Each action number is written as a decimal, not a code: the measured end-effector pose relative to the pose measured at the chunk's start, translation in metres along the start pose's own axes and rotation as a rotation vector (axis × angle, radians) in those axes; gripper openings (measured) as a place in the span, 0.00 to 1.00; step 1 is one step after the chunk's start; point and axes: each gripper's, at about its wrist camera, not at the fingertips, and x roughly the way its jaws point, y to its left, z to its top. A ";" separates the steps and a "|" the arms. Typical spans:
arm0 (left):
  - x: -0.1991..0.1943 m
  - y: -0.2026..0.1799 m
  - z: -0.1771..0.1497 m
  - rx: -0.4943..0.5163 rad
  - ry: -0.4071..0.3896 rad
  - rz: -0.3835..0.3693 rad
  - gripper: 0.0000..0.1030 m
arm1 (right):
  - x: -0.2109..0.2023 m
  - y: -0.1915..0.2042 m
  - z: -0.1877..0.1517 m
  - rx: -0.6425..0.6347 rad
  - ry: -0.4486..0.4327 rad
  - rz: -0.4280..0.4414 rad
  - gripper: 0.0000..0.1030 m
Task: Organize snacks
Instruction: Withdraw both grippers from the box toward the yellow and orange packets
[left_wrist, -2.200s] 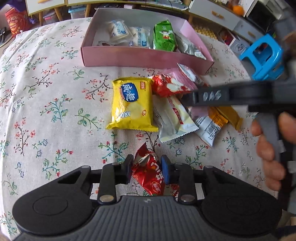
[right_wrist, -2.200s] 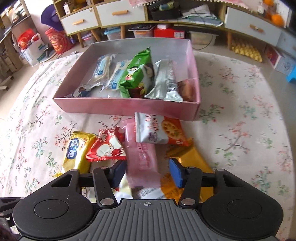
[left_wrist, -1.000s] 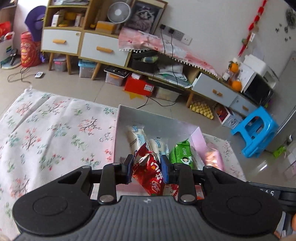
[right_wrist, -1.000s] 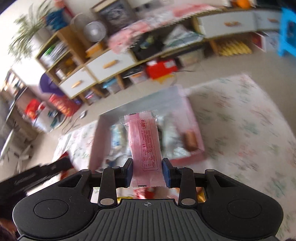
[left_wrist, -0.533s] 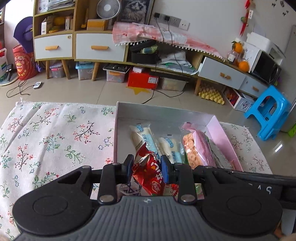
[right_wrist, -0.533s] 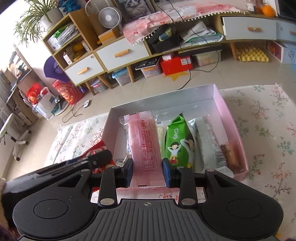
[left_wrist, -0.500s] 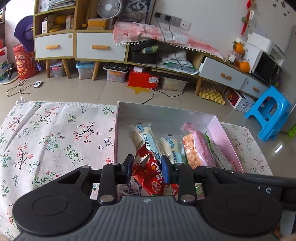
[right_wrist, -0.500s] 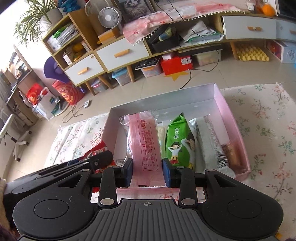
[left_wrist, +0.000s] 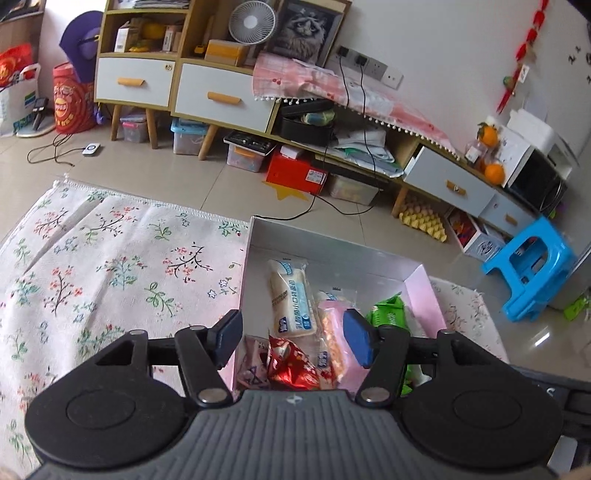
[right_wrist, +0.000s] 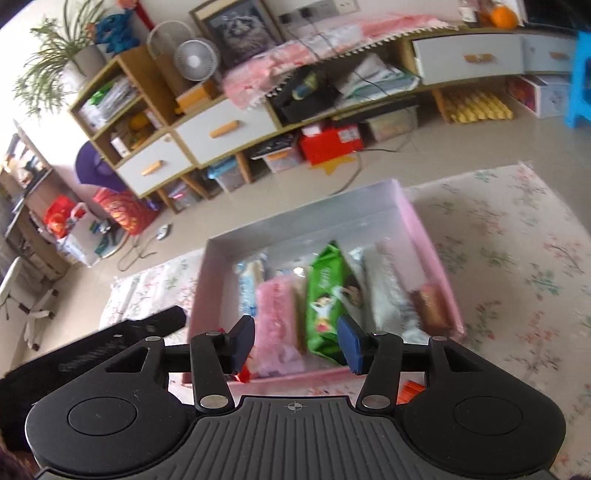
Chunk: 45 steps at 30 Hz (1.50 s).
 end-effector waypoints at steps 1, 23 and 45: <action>-0.003 -0.001 -0.001 -0.002 0.006 0.003 0.55 | -0.005 -0.003 0.000 0.008 0.003 -0.017 0.48; -0.064 -0.026 -0.055 0.039 0.098 0.086 0.93 | -0.093 -0.049 -0.057 0.037 0.087 -0.097 0.79; -0.050 -0.060 -0.077 0.195 0.123 0.162 0.97 | -0.090 -0.058 -0.057 0.003 0.101 -0.148 0.80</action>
